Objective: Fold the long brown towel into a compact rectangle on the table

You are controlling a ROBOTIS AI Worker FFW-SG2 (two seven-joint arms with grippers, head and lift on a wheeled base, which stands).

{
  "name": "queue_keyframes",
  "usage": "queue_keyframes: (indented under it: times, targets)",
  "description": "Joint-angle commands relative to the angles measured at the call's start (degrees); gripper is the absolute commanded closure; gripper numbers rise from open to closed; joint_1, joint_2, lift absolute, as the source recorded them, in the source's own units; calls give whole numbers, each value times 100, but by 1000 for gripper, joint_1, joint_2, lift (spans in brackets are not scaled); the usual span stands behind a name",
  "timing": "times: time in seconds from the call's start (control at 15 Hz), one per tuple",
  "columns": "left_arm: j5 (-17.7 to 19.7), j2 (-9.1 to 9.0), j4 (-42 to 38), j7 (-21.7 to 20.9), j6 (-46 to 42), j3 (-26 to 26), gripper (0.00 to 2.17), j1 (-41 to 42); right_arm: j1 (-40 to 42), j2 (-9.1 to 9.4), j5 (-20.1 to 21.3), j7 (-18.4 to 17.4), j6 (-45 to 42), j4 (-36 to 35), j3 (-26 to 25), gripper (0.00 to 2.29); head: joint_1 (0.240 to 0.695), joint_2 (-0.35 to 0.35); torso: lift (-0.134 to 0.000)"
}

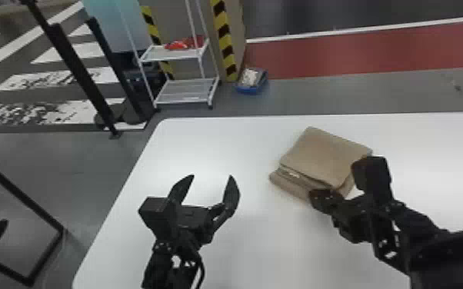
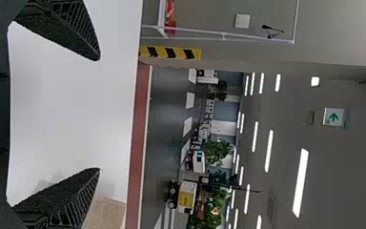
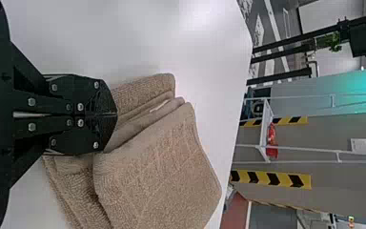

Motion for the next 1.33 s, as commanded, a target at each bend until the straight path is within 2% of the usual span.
queue_keyframes:
  times: [0.0,0.27,0.47,0.73,0.87,0.93,1.0,1.07,1.13,1.2,1.27]
  targets:
    - [4,-15,37,-8,6,3,39,-26,295,14,61,-12,91,-355,-198,1690,695,277,-121]
    - [-5,-15,98,-16,6,-15,39,-70,725,14,272,-3,214,-856,-576,1690,695,246,-121]
    - [-5,-15,107,-16,6,-24,39,-70,866,14,272,15,372,-1111,-1007,1690,695,206,-121]
    - [-14,-15,107,-16,6,-41,39,-70,998,14,78,94,530,-1418,-1499,1690,695,143,-121]
    - [-23,-15,98,-8,6,-50,39,-70,1376,14,-159,129,530,-2025,-1543,1659,695,125,-121]
    - [-32,-15,81,-16,6,-68,39,-61,1587,14,-229,129,460,-2306,-1526,1517,695,121,-121]
    - [-32,-15,63,-8,6,-76,39,-44,1833,14,-247,-20,214,-2570,-1482,1190,695,119,-121]
    - [-49,-15,54,-8,6,-94,39,-35,2035,14,-238,-302,-85,-2710,-1420,691,695,123,-121]
    - [-49,-15,54,-16,6,-103,39,-35,2193,14,-229,-855,-243,-2798,-1262,124,695,122,-121]
    - [-49,-15,63,-8,-12,-112,39,-35,2281,14,-159,-1444,-278,-2833,-1007,22,695,116,-121]
    - [-67,-15,72,-8,6,-112,39,-35,2334,14,-71,-1980,-384,-2816,-761,26,695,109,-121]
